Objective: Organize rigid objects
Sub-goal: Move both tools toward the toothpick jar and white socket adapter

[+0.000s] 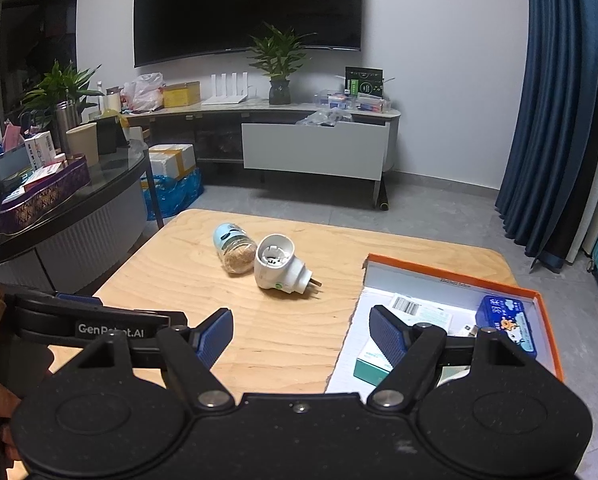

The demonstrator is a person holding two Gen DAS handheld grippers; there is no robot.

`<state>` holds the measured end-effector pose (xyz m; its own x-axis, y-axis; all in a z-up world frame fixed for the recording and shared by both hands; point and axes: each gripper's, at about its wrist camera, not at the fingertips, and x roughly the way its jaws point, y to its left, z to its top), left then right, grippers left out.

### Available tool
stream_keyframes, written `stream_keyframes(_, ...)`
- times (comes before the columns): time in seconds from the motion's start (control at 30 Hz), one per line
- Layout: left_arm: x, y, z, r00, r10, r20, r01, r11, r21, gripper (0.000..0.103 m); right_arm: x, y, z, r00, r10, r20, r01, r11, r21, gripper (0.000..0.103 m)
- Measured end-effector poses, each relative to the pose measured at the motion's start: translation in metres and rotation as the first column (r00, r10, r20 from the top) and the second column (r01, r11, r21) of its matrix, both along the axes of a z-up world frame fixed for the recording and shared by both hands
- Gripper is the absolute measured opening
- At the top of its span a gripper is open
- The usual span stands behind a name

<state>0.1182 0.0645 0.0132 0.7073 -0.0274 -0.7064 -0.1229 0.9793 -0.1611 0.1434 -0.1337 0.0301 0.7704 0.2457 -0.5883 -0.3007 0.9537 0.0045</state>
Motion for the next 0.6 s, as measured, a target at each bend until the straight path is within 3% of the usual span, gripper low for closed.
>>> stream_keyframes(0.37, 0.021, 0.010, -0.007, 1.000, 0.024, -0.011, -0.024, 1.000, 0.005, 0.103, 0.017, 0.011, -0.008, 0.999, 0.036, -0.014, -0.036, 0.999, 0.001, 0.089)
stream_keyframes(0.6, 0.067, 0.016, -0.005, 0.998, 0.056, 0.003, -0.056, 0.998, 0.000, 0.103, 0.026, 0.012, -0.011, 0.999, 0.052, -0.010, -0.052, 0.999, 0.010, 0.089)
